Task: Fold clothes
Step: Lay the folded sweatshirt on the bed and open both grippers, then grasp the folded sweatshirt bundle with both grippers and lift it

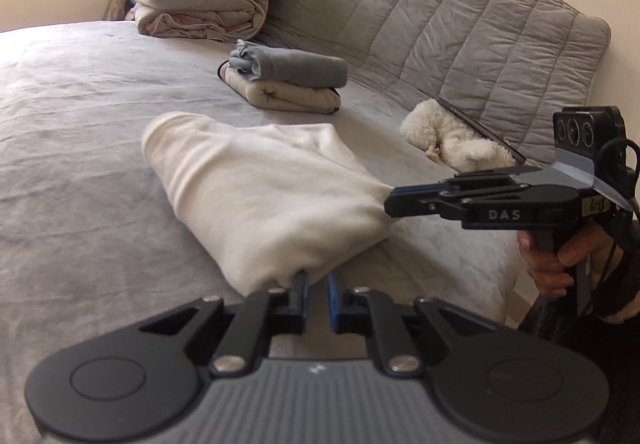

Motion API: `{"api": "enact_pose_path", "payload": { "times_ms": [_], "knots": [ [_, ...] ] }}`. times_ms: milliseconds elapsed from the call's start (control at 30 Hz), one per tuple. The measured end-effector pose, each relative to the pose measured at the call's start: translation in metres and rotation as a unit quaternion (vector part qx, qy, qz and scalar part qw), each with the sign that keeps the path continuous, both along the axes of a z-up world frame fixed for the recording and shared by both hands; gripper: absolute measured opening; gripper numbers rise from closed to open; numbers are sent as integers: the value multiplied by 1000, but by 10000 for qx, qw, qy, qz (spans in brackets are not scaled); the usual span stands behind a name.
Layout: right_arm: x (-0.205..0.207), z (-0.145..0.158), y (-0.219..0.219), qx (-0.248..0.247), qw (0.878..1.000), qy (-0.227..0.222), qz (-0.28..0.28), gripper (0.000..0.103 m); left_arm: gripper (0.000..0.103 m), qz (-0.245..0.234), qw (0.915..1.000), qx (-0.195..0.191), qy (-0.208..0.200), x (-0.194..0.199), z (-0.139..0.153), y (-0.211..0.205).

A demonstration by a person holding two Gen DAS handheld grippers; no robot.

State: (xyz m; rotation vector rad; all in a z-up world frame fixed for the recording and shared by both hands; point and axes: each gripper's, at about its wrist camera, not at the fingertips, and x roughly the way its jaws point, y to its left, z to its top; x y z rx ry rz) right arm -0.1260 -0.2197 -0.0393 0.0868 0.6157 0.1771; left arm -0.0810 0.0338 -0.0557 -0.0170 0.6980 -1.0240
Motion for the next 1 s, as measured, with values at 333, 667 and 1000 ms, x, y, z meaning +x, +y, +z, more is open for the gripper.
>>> {"api": "enact_pose_path", "payload": {
  "times_ms": [333,667,1000],
  "knots": [
    [1,5,-28,1306,9893,372,-534,28,49,445,9966,622,-322,-9,3,2],
    [-2,8,-41,1816,9773,478,-976,46,50,765,9932,767,-421,-9,-7,-20],
    [10,-11,-53,2526,9544,857,-1341,26,51,829,9943,644,-193,-3,-6,-18]
  ]
}}
